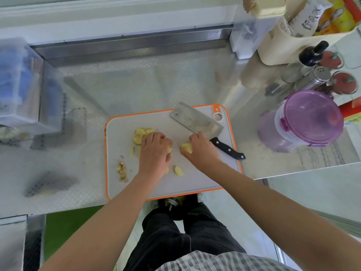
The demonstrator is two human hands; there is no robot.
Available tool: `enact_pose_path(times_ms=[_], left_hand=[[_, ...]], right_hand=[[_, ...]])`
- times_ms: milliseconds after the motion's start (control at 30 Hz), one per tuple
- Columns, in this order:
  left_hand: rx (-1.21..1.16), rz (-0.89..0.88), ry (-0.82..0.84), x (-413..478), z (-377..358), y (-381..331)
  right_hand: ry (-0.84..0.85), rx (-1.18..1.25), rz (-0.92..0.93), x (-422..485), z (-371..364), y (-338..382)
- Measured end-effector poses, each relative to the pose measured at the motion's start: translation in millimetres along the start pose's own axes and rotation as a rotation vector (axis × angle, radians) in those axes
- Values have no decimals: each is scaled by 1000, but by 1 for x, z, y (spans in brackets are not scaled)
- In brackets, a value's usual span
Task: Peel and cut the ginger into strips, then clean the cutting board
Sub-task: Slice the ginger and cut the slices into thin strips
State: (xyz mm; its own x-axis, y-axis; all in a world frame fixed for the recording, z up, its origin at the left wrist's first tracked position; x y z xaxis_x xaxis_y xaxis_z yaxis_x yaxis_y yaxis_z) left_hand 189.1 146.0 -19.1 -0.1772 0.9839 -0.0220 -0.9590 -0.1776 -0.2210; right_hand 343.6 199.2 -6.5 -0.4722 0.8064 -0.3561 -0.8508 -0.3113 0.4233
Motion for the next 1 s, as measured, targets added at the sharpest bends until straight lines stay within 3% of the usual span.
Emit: enact_pose_path(times_ms=[100, 300, 567, 633, 767, 1000], left_hand=[[7, 5, -6, -3, 1, 6], [-50, -34, -71, -2, 5, 2], [-23, -118, -93, -5, -2, -11], [-17, -111, -86, -3, -3, -15], [-16, -133, 27, 9, -6, -34], [-97, -74, 171, 25, -13, -45]], right_hand=[[-16, 60, -16, 8, -2, 5], [-277, 3, 242, 7, 6, -5], [-166, 216, 238, -4, -9, -17], [-208, 269, 226, -7, -2, -21], [-321, 269, 126, -15, 9, -33], [-157, 239, 104, -6, 8, -34]])
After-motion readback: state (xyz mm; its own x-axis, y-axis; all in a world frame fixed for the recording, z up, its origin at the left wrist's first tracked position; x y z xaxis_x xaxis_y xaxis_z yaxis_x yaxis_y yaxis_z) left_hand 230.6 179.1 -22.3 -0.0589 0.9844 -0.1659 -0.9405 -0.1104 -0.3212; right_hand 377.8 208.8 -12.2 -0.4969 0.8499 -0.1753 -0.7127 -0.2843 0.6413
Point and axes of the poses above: each hand's wrist, its own x-axis towards the middle knuckle, its own z-axis out of the back of the hand, y = z × x, the point moved 1 cm from there along x, towards the middle knuckle, and after that the axes turned 8 degrees about z, right-handed, at the moved point
